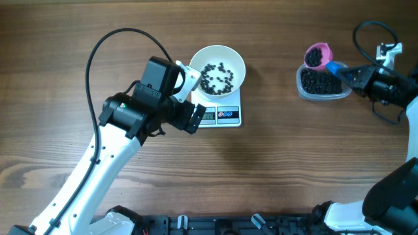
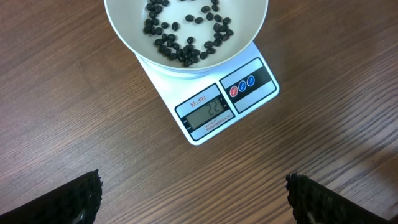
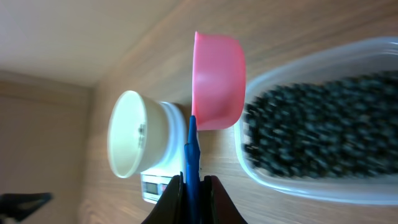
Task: Scoop item into bowl and weigh 150g on scale
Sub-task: 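Lift the filled scoop and carry it left over the bowl, then tilt the scoop over the white bowl to pour beans, then return the scoop to the bean tub and scoop beans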
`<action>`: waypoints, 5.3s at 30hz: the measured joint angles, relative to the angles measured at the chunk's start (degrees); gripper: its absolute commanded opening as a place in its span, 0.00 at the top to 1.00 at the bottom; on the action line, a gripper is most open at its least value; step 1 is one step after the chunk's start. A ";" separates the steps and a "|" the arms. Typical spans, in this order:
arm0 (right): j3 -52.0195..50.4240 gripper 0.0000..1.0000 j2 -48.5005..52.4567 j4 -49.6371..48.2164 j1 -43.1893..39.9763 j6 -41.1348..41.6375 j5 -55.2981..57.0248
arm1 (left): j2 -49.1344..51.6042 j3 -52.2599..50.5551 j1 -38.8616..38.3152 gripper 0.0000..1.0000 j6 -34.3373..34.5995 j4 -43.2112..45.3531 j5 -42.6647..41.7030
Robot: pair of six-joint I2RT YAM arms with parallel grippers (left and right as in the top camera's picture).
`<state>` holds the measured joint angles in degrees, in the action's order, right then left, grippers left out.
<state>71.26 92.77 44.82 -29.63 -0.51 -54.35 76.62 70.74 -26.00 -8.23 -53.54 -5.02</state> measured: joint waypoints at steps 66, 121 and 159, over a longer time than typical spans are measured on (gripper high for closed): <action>-0.52 0.96 0.02 -21.81 44.59 -24.92 29.00 | 0.00 0.00 0.00 0.00 0.00 0.00 0.00; -0.55 0.96 -11.67 -3.15 10.40 -9.88 37.62 | 0.00 -0.09 0.00 0.00 0.02 0.00 0.00; -0.57 0.96 -1.42 -0.09 14.12 -23.21 53.09 | 0.00 -0.09 0.00 0.00 0.00 0.00 0.00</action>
<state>70.70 91.35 44.73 -15.51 -23.73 -1.26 76.62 70.65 -26.00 -8.23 -53.54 -5.02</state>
